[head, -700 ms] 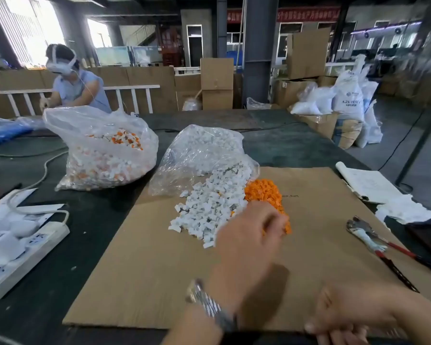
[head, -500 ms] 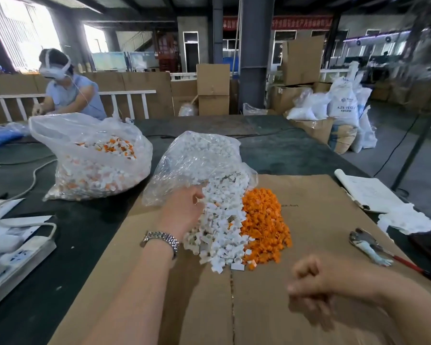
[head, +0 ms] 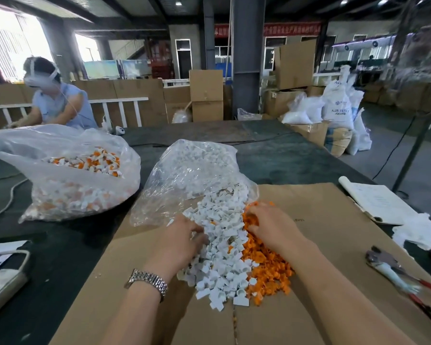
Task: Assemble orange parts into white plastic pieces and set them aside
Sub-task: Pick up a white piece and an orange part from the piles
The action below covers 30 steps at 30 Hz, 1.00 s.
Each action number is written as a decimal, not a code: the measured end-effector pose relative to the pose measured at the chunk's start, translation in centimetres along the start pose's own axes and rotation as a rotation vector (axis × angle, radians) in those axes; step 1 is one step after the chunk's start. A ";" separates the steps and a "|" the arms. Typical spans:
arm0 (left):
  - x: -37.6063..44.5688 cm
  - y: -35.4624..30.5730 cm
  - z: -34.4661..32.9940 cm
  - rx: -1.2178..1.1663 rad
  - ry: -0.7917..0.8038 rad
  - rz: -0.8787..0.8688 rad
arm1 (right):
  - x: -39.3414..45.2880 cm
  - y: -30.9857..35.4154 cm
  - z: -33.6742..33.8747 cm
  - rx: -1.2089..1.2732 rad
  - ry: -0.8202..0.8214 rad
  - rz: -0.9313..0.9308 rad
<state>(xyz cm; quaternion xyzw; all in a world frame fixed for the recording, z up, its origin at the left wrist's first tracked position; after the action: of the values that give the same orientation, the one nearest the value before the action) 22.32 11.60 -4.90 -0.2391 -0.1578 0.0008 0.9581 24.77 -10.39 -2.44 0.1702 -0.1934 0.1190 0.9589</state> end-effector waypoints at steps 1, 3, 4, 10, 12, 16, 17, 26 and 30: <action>0.0 0.1 0.0 -0.011 0.015 0.010 | 0.1 -0.1 -0.3 -0.003 -0.001 -0.004; 0.0 0.3 0.1 -0.053 0.024 0.045 | 0.5 -0.2 -0.7 -0.003 -0.011 -0.022; 0.1 0.2 0.2 -0.072 0.020 0.060 | 0.7 -0.3 -0.7 0.000 -0.019 -0.031; 0.0 -1.0 1.0 -0.039 0.029 0.021 | 0.7 -0.8 -0.1 0.035 -0.048 -0.029; -0.2 -1.4 1.5 -0.039 0.008 -0.012 | 0.6 -0.8 0.0 0.044 -0.064 -0.036; -0.3 -1.6 2.5 -0.210 -0.088 0.041 | 0.1 -1.1 0.4 0.097 -0.124 -0.087; -0.2 -1.6 2.7 -0.281 -0.110 0.066 | 0.0 -1.2 0.4 0.097 -0.139 -0.095; -0.8 -2.0 1.7 -1.177 0.001 0.405 | -1.4 -0.1 2.0 0.604 -0.292 -0.184; -1.4 -1.8 0.7 -1.330 0.087 0.414 | -1.8 2.6 2.1 0.955 -0.182 -0.135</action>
<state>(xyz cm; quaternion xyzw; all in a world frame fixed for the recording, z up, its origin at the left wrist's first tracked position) 20.63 10.23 -3.94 -0.8000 -0.0373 0.0771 0.5939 21.70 -9.07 -0.61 0.6129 -0.1889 0.1169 0.7583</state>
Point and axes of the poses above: each hand's wrist, its own x-axis towards the middle knuckle, its own z-axis out of the back of the hand, y = z × x, the point moved 6 cm from there along x, towards the middle knuckle, and after that the axes turned 12 degrees about -y, right-handed, at the moved point
